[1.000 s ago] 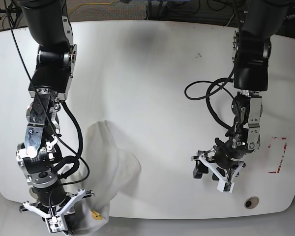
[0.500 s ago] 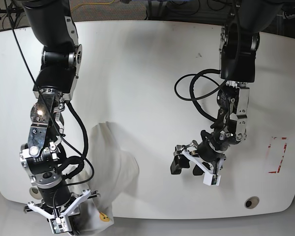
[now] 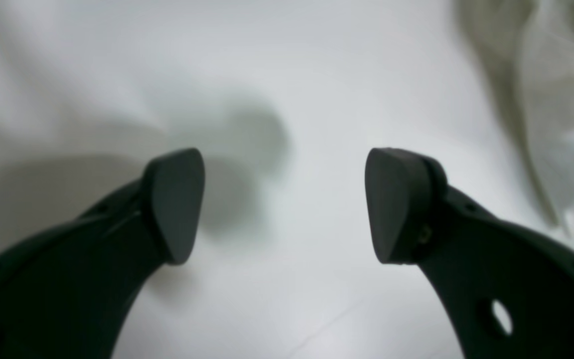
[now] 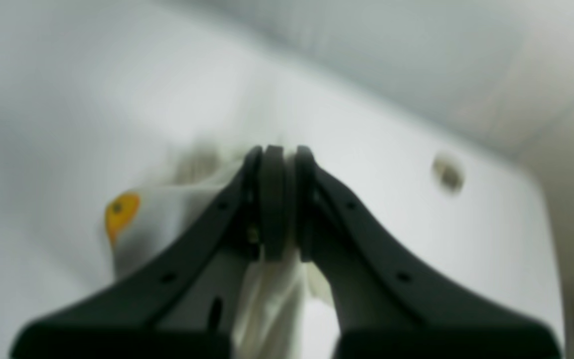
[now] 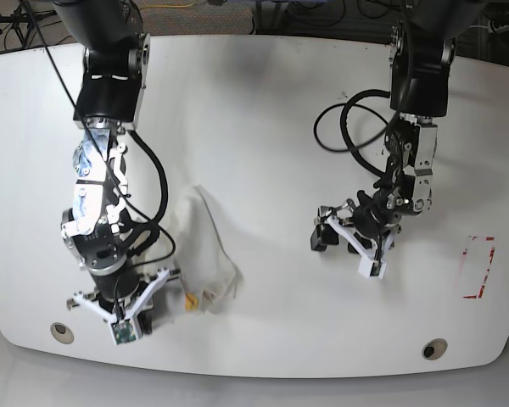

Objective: Fold the T-shirt properly

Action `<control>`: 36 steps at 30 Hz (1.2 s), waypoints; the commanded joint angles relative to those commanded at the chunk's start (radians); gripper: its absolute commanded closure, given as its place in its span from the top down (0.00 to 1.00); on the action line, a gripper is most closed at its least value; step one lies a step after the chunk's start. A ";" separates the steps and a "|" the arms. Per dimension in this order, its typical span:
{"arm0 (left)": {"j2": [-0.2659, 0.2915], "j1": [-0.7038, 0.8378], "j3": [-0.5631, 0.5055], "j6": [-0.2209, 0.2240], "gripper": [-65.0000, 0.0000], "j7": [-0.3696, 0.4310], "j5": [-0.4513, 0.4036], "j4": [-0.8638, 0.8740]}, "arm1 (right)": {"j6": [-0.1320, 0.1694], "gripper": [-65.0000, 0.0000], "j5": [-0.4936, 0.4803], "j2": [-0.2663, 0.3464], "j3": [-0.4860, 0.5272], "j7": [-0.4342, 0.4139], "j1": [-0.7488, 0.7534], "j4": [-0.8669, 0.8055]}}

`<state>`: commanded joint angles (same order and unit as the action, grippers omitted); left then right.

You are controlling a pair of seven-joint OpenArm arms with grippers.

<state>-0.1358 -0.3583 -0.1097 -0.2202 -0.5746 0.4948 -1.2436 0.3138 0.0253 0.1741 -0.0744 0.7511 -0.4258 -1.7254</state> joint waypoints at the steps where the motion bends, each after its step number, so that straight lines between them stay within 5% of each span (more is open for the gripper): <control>1: 0.000 0.000 0.000 0.000 0.74 -0.005 0.000 -0.014 | 0.000 0.05 0.000 0.000 0.000 0.000 -0.003 0.000; 21: -0.043 -0.003 -0.009 -0.003 0.74 -0.005 0.002 -0.123 | 0.000 0.05 -0.006 0.000 0.006 -0.002 -0.091 -0.002; 26: -0.040 -0.002 -0.009 -0.054 0.74 -0.006 0.003 -0.146 | 0.002 0.05 -0.008 0.000 0.008 -0.002 -0.117 0.002; 36: -0.037 0.025 -0.009 -0.066 0.78 -0.006 0.003 -0.144 | 0.000 0.08 -0.002 -0.003 0.008 -0.002 -0.110 0.035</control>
<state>-0.1726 -0.3337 -0.1189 -0.2862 -0.5808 0.4979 -1.3878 0.3138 0.0238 0.1711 -0.0667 0.7495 -0.5363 -1.6901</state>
